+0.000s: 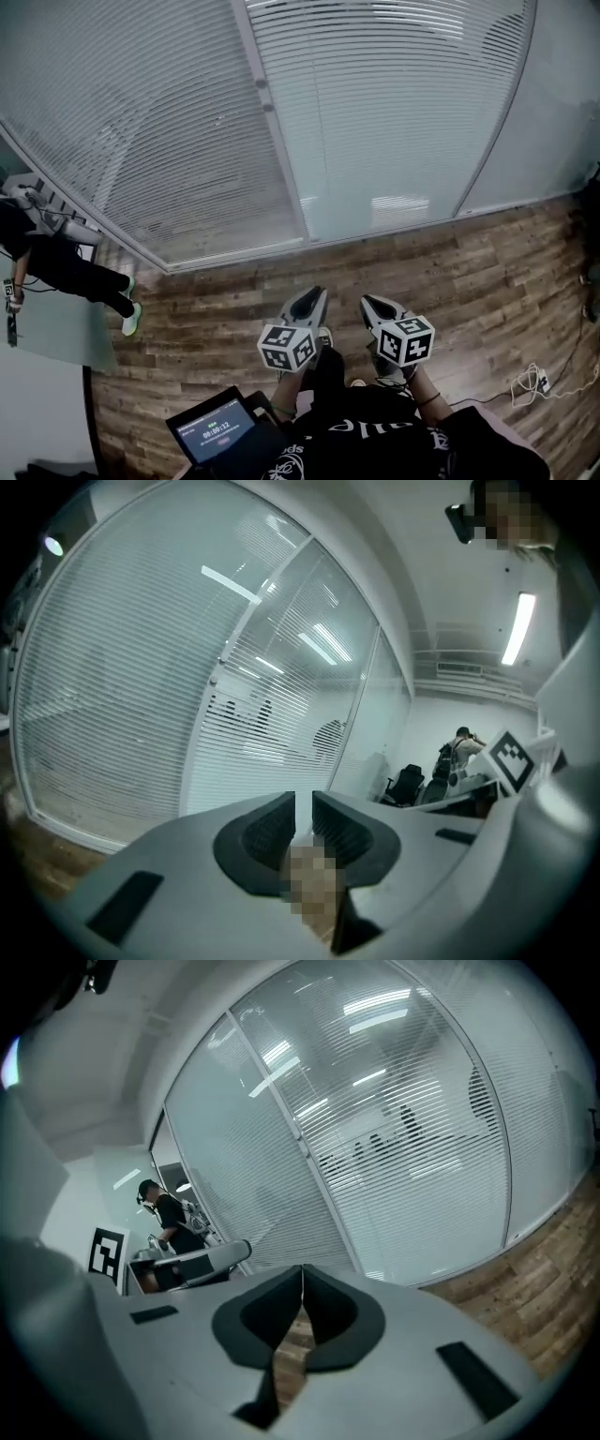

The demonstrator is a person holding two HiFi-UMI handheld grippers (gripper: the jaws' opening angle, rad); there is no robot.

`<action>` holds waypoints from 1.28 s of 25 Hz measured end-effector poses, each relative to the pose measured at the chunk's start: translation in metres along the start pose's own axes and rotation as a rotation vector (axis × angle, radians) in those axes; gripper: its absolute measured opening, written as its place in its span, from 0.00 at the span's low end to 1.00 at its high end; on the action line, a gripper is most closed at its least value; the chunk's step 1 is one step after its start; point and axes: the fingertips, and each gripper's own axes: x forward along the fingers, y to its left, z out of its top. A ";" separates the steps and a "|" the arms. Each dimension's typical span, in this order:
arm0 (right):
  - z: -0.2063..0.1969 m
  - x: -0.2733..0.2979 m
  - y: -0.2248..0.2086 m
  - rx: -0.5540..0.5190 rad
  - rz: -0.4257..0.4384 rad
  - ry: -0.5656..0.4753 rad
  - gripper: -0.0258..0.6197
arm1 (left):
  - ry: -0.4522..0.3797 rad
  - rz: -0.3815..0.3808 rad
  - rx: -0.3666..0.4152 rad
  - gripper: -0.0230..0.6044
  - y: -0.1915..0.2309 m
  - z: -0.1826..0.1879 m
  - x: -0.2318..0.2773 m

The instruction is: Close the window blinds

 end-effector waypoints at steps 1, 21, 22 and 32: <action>-0.009 -0.016 0.002 -0.002 -0.010 -0.005 0.07 | 0.004 0.001 0.015 0.13 -0.007 -0.006 -0.008; -0.084 -0.099 0.182 0.042 -0.089 -0.217 0.07 | 0.026 -0.124 0.094 0.13 -0.050 -0.051 -0.194; -0.092 -0.099 0.190 0.042 -0.092 -0.211 0.07 | 0.028 -0.125 0.090 0.13 -0.047 -0.054 -0.203; -0.140 -0.100 0.257 0.023 -0.120 -0.168 0.07 | 0.021 -0.131 0.045 0.13 -0.024 -0.078 -0.285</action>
